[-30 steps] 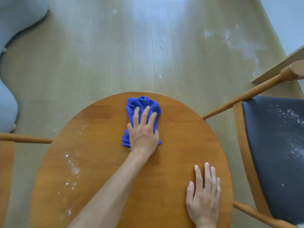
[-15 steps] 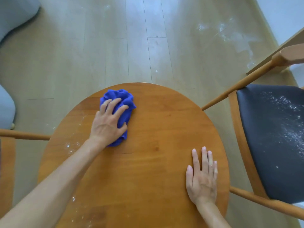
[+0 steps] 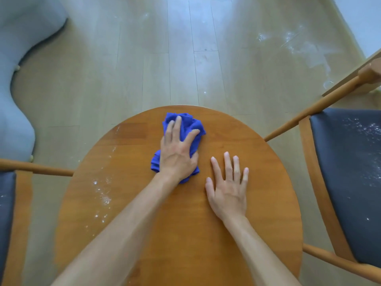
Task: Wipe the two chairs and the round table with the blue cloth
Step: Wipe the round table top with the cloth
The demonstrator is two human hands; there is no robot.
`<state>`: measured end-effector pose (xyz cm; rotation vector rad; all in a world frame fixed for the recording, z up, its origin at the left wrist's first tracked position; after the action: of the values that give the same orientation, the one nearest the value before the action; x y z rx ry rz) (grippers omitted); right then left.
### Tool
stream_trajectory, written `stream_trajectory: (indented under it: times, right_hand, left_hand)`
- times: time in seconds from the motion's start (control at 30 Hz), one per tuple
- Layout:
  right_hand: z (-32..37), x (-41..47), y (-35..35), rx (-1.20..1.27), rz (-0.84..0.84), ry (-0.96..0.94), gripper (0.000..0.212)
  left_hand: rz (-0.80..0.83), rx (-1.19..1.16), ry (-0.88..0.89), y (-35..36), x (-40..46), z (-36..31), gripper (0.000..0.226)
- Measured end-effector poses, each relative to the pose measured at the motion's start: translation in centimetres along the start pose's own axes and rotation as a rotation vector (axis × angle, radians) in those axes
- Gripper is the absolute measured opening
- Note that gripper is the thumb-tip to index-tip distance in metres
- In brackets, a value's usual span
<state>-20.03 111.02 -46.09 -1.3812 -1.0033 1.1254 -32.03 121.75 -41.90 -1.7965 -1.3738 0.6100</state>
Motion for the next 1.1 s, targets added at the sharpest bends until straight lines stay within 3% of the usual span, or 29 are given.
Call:
stream_trajectory:
  times: [0.1,0.27,0.4,0.53,0.63,0.77,0.93,1.0,1.1]
  right_hand:
    - [-0.1,-0.1,0.1,-0.039,-0.053,-0.006,0.055]
    - [0.2,0.0,-0.3,-0.015,-0.046,0.002,0.058]
    - [0.0,-0.1,-0.3,0.02,-0.024,0.004,0.06]
    - [0.2,-0.2,-0.1,0.028,-0.008,0.001,0.061]
    - [0.1,-0.3,-0.1,0.034,-0.015,0.003,0.061]
    - [0.1,-0.2,-0.4,0.034,-0.056,0.003,0.059]
    - [-0.7,-0.3,-1.0,0.196,-0.134,0.037,0.056]
    - [-0.8,-0.3,-1.1,0.239,-0.147,0.04,0.056]
    - [-0.8,-0.4,-1.1,0.223,-0.14,0.04,0.058]
  left_hand:
    - [0.1,0.07,0.166,3.4,-0.4,-4.5,0.053]
    - [0.194,0.123,0.201,1.6,0.1,-0.5,0.057]
    - [0.068,0.121,0.006,-5.8,-1.4,8.0,0.057]
    - [-0.139,0.082,-0.36,-13.2,-6.7,18.5,0.05]
    - [-0.238,0.077,-0.466,-13.9,-9.9,19.6,0.049]
    - [-0.233,0.119,-0.356,-10.5,-9.7,13.1,0.048]
    - [0.061,0.02,0.062,-0.7,-10.3,-1.7,0.053]
    - [0.115,0.038,0.144,0.2,-10.3,-3.1,0.056]
    - [0.111,0.037,0.16,-2.5,-10.3,0.3,0.059]
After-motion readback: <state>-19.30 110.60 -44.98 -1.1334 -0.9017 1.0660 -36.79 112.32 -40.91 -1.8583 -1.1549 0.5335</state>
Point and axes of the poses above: each hand's wrist, its own x-axis towards the middle knuckle, its own y-axis out of the palm, z = x × y, the point moved 9 cm from there along x, towards the middle knuckle, and after that the axes turned 9 degrees about -x, right-handed, at the moved point
